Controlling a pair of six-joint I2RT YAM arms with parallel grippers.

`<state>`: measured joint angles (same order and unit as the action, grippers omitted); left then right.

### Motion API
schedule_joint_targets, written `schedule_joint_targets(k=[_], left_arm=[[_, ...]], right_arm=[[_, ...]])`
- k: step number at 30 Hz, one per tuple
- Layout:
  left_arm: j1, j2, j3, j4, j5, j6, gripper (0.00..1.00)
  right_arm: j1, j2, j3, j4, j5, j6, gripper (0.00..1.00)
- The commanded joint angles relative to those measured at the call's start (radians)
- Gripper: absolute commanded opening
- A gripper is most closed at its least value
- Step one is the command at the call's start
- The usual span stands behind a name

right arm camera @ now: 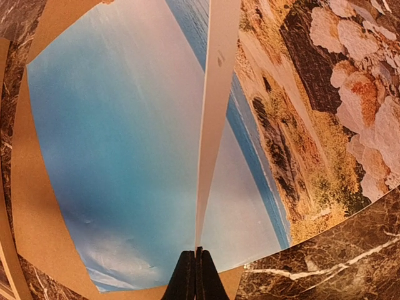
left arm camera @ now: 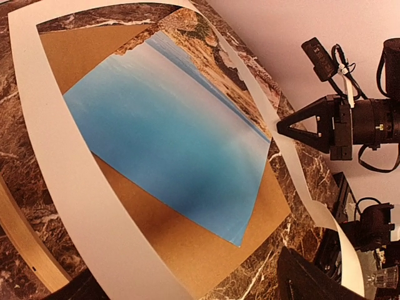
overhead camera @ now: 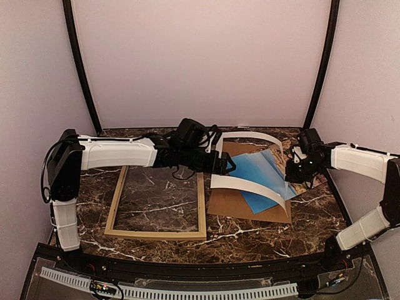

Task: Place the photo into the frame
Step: Place the mat board on the glass panel.

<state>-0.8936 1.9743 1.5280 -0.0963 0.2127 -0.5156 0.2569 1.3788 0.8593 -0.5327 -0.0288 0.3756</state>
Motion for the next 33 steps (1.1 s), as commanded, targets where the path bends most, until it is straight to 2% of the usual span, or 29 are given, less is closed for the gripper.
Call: schedule_joint_targets(k=[1, 8, 15, 28, 33], left_arm=[[0.030, -0.048, -0.032, 0.074, 0.137, -0.036, 0.90], [0.058, -0.050, -0.046, 0.151, 0.237, -0.084, 0.95], [0.061, -0.048, -0.045, 0.160, 0.244, -0.077, 0.99], [0.061, -0.017, -0.032, 0.112, 0.186, -0.030, 0.99], [0.061, -0.019, -0.019, 0.027, 0.059, -0.001, 0.99]], right_arm=[[0.033, -0.004, 0.045, 0.003, 0.023, 0.014, 0.00], [0.070, 0.012, 0.057, 0.008, 0.085, 0.028, 0.00], [0.093, 0.026, 0.068, 0.002, 0.141, 0.034, 0.00], [0.167, 0.042, 0.117, -0.026, 0.275, 0.048, 0.00], [0.180, 0.038, 0.141, -0.044, 0.312, 0.046, 0.00]])
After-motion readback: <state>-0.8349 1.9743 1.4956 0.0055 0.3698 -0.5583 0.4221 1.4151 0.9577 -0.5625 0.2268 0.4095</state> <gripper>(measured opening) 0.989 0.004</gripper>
